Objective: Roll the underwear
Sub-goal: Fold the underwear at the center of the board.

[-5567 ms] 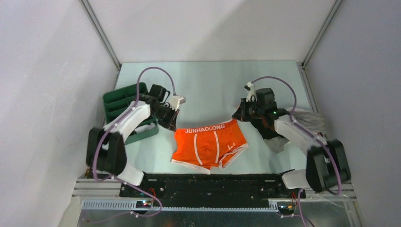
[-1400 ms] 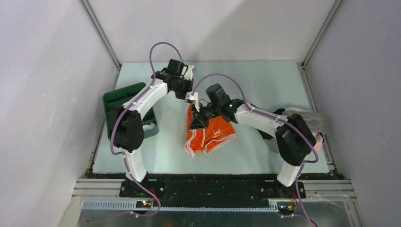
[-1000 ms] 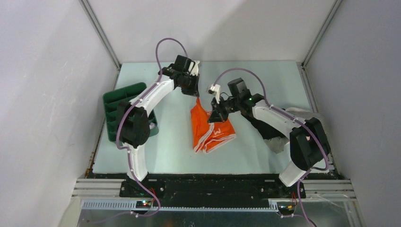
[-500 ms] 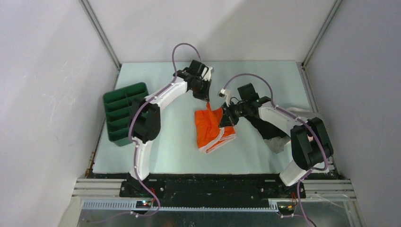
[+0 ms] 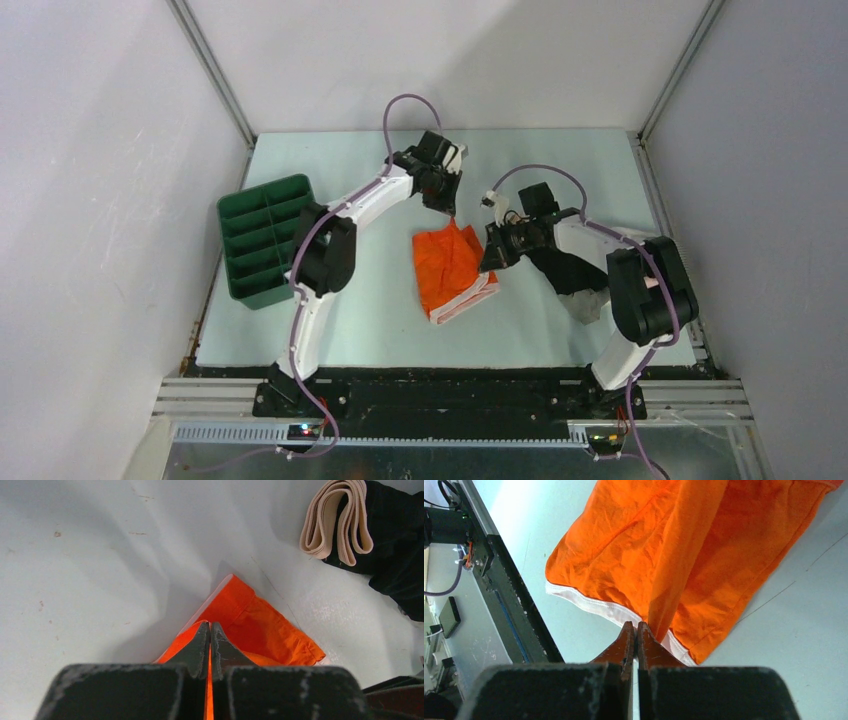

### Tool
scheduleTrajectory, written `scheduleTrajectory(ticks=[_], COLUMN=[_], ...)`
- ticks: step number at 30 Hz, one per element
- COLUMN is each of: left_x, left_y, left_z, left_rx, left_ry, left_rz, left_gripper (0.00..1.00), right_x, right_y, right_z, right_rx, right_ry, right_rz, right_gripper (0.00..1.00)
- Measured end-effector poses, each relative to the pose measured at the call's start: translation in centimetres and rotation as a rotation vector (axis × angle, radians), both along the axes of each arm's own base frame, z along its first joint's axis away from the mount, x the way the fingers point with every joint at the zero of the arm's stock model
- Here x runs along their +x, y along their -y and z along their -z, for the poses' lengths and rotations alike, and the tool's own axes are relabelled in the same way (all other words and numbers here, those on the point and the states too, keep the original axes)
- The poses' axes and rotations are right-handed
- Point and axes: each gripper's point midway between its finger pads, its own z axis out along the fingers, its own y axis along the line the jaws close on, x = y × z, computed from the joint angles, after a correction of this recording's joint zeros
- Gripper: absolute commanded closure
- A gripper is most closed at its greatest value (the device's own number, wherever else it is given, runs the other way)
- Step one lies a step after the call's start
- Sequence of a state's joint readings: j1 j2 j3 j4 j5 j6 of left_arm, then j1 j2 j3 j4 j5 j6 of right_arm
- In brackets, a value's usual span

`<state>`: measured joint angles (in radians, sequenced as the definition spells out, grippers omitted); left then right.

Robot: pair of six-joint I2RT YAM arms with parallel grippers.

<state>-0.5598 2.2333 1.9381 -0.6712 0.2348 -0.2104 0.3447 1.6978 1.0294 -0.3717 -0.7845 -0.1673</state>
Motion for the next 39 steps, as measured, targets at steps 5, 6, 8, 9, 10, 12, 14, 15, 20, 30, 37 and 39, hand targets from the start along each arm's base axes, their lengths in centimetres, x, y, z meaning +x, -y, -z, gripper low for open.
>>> scheduleTrajectory(ticks=[5, 6, 8, 9, 10, 12, 14, 15, 20, 30, 37, 39], left_x=[-0.2, -0.2, -0.3, -0.3, -0.2, -0.1, 0.0, -0.1, -0.5, 0.8, -3.3, -5.4], left_y=[0.6, 0.7, 0.7, 0.8, 0.9, 1.3, 1.5, 1.7, 2.9, 3.0, -5.6, -7.6], left_z=[1.4, 1.7, 2.1, 2.3, 2.4, 2.6, 2.7, 2.8, 2.6, -1.4, -2.7, -1.8], left_rx=[0.005, 0.007, 0.009, 0.009, 0.007, -0.002, -0.009, -0.012, -0.048, -0.106, -0.044, -0.019], left_ry=[-0.017, -0.022, -0.033, -0.036, -0.039, -0.043, -0.046, -0.047, -0.058, 0.008, -0.047, -0.09], left_rz=[0.01, 0.01, 0.006, 0.005, 0.002, 0.001, -0.002, -0.002, 0.01, 0.019, -0.087, -0.107], left_gripper=[1.0, 1.0, 1.0, 1.0, 1.0, 1.0, 1.0, 0.99, 0.71, 0.49, 0.35, 0.33], right_x=[-0.5, -0.7, -1.0, -1.2, -1.4, -1.7, -1.8, -1.8, -1.0, -0.5, 1.4, 2.4], right_y=[-0.4, -0.5, -0.5, -0.5, -0.4, -0.3, -0.1, 0.0, 1.0, 4.3, 4.9, 4.5], right_z=[0.3, 0.5, 0.9, 1.1, 1.3, 1.8, 2.1, 2.3, 2.7, 3.0, 2.4, 2.5], right_rx=[0.001, 0.001, -0.004, -0.006, -0.011, -0.019, -0.031, -0.035, -0.053, -0.111, -0.15, -0.152], right_ry=[-0.033, -0.042, -0.061, -0.073, -0.083, -0.102, -0.117, -0.125, -0.154, -0.242, -0.222, -0.21], right_rz=[0.01, 0.013, 0.025, 0.034, 0.041, 0.057, 0.078, 0.091, 0.167, 0.316, 0.378, 0.385], right_gripper=[1.0, 1.0, 1.0, 1.0, 1.0, 1.0, 1.0, 1.0, 0.8, 0.54, 0.4, 0.47])
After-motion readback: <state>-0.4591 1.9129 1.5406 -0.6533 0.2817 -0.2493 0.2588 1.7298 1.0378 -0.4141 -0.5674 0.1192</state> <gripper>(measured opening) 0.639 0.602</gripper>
